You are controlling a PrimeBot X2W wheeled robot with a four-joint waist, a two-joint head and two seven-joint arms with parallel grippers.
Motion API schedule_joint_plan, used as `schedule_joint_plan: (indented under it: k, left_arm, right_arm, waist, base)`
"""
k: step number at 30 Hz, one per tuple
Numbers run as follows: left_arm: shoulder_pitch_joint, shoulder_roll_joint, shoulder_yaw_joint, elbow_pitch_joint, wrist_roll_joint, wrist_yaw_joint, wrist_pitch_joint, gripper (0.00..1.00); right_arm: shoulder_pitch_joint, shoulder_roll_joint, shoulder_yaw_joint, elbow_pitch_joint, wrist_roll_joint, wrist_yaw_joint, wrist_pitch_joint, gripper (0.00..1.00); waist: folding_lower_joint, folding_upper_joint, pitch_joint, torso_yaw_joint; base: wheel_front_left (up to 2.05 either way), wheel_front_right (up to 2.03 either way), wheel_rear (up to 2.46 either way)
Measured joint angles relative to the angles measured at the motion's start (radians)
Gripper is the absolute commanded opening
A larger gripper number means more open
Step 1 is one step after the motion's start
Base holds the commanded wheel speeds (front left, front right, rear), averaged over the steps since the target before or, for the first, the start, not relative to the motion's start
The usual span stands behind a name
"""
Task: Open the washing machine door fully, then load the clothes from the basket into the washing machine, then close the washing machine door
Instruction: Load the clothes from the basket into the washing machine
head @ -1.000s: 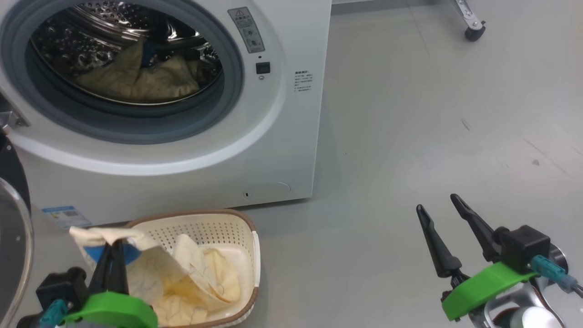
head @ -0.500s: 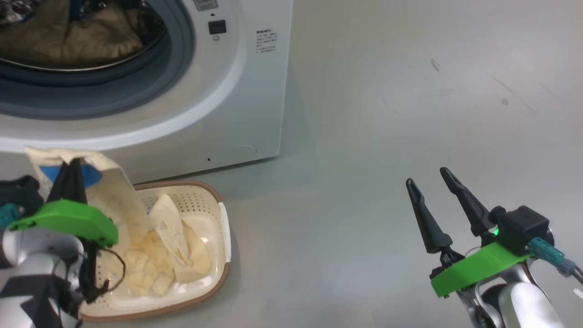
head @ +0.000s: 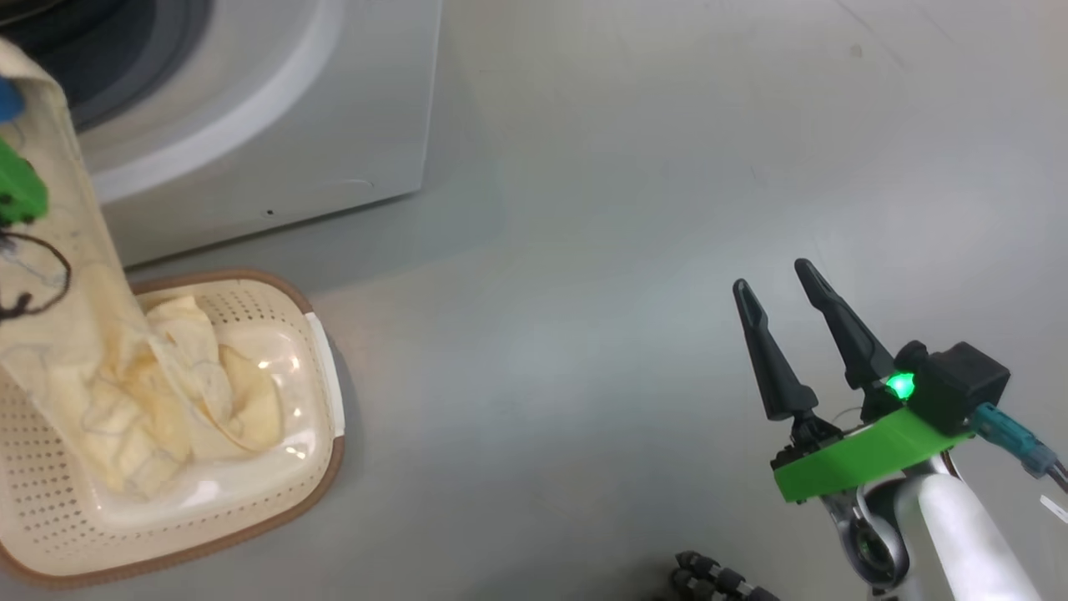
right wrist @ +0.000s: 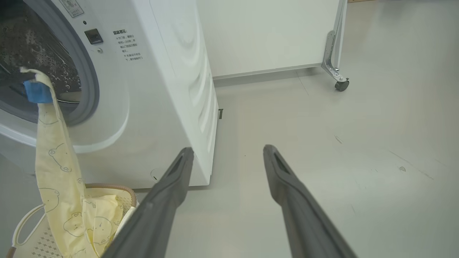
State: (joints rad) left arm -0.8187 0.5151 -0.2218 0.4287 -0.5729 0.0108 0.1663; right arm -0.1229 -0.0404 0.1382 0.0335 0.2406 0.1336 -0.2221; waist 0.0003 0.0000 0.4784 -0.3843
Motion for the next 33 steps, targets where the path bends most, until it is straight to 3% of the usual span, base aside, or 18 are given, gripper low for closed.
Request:
schedule_joint_plan:
  k: [9,15,22,28,32,33]
  left_arm:
    - [-0.284,0.099,-0.026,0.127,0.037,-0.064,0.144,0.0]
    - [-0.427,0.155,-0.042,0.176,0.073,-0.09,0.168,0.0]
    - [-0.607,0.206,-0.048,0.214,0.159,-0.099,0.004,0.0]
    - [-0.687,0.202,-0.046,0.307,0.189,-0.096,-0.16,0.0]
    - [-0.683,0.183,-0.035,0.418,0.167,-0.088,-0.172,0.0]
    - [-0.682,0.175,-0.032,0.441,0.154,-0.088,-0.17,0.35]
  right_arm:
    - [-0.057,0.0,0.041,0.024,0.035,0.0,-0.026,1.0]
    - [-0.074,0.0,0.065,0.034,0.058,0.0,-0.03,1.0]
    - [-0.094,0.0,0.072,0.014,0.086,0.0,-0.03,1.0]
    - [-0.096,0.0,0.076,0.009,0.086,0.0,-0.03,1.0]
    - [-0.103,0.0,0.08,0.009,0.086,0.0,-0.03,1.0]
    - [-0.108,0.0,0.08,0.009,0.086,0.0,-0.03,1.0]
  waist:
    - [-0.0001,0.0,0.113,-0.059]
    - [-0.0001,0.0,0.168,-0.089]
    - [-0.0001,0.0,0.232,-0.126]
    - [-0.0002,0.0,0.259,-0.125]
    - [-0.0003,0.0,0.263,-0.116]
    - [-0.0003,0.0,0.263,-0.114]
  base:
    - [0.0,0.0,0.0]
    - [0.0,0.0,0.0]
    - [0.0,0.0,0.0]
    - [0.0,0.0,0.0]
    - [0.0,0.0,0.0]
    - [0.0,0.0,0.0]
